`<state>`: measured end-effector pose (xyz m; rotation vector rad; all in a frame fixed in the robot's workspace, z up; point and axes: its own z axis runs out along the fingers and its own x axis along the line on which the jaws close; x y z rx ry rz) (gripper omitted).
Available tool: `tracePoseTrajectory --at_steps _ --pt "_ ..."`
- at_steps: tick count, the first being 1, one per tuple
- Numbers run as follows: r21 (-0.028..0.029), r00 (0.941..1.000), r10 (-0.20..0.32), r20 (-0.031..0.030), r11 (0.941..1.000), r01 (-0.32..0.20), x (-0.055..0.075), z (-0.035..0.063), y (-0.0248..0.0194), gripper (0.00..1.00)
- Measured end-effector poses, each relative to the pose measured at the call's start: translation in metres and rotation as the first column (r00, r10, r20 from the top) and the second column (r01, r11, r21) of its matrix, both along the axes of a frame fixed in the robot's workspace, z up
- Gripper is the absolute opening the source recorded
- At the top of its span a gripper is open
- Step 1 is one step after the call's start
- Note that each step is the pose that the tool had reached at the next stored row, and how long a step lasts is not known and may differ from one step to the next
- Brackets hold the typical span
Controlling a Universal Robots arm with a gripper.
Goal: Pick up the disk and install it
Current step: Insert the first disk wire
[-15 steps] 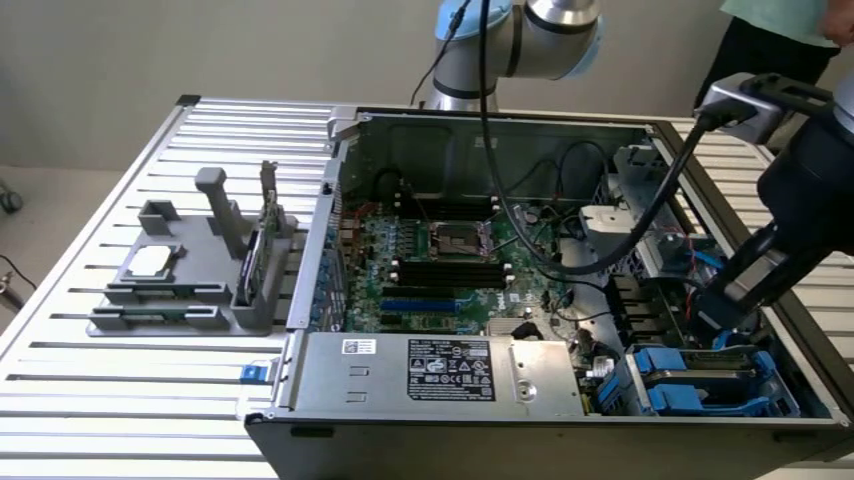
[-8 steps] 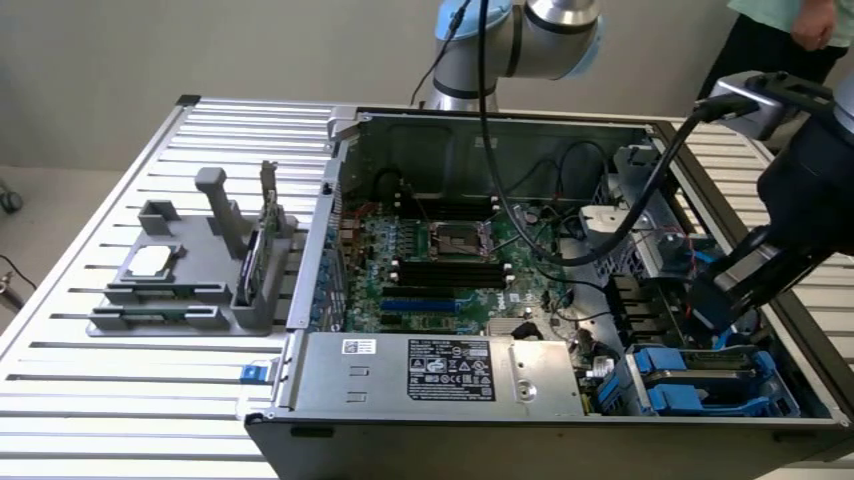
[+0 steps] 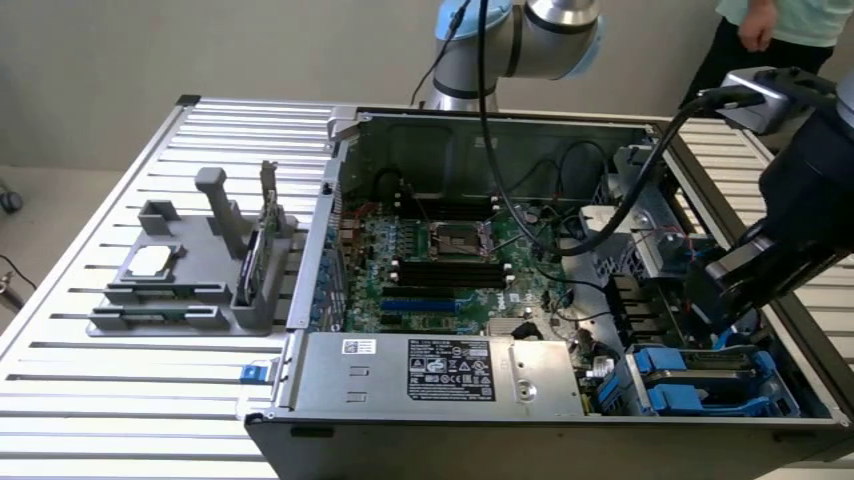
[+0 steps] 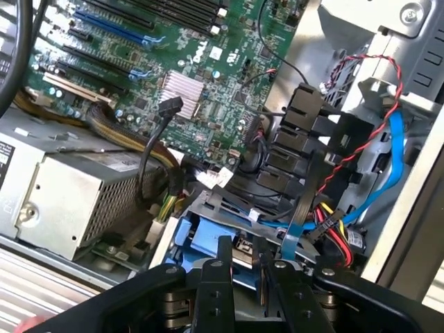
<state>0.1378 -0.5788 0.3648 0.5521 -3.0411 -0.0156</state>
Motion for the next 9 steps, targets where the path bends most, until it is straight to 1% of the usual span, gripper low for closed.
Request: tracePoseTrajectory --at_steps 5,9 --pt "0.0001 0.9987 -0.051 0.0000 0.9987 0.051 0.000 0.0147 0.0000 0.27" --pt "-0.0001 0.9956 -0.094 0.0000 0.9956 0.094 0.000 0.0287 0.0000 0.27"
